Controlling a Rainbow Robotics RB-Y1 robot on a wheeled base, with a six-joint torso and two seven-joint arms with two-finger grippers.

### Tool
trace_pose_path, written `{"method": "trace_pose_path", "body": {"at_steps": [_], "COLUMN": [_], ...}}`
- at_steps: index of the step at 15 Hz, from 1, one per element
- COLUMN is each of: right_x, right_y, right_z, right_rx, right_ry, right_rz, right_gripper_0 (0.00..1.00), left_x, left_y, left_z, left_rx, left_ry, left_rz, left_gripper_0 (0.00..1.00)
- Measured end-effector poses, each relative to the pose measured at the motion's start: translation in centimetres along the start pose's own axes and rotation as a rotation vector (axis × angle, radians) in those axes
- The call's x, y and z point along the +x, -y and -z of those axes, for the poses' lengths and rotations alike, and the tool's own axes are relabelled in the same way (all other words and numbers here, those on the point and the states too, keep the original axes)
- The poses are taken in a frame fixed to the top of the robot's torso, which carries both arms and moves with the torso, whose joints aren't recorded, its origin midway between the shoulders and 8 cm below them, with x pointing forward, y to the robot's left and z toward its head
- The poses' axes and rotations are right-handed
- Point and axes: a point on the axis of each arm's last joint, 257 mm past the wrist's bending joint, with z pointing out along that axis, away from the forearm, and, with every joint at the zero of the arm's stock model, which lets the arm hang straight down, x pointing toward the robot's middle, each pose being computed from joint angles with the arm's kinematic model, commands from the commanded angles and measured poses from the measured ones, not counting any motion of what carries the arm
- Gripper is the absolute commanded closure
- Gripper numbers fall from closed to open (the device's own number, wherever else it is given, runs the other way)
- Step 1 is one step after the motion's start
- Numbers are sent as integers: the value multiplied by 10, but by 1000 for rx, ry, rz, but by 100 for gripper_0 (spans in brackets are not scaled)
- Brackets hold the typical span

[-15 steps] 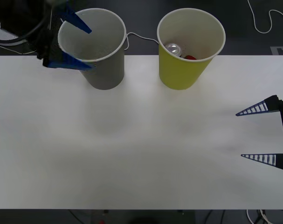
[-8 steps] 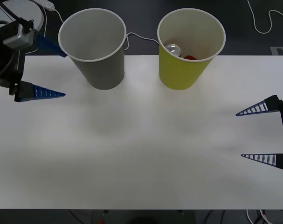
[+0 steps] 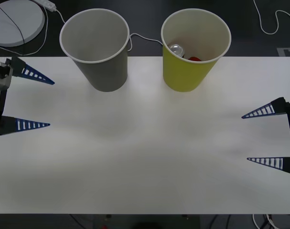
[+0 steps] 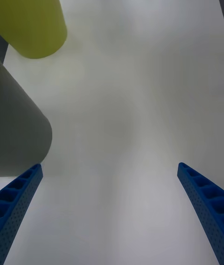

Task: Put the can into the green bin and the plastic bottle into the gray bin

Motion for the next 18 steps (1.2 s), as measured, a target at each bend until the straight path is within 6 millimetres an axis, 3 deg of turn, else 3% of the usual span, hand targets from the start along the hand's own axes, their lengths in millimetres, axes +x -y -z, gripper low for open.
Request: {"method": "trace_pose_path", "body": {"at_steps": [7,18], "right_x": [0,0], "right_y": [0,0], "right_z": [0,0], "right_rx": [0,0], "right_ry": [0,0], "right_rz": [0,0], "right_gripper_0": [0,0], "left_x": [26,33], "left_y": [33,40], "left_z": [-5,-9], "left_rx": [31,24], "left_ry": [-2,-1], "left_rz": [-5,12], "left_gripper_0": [0,0]}}
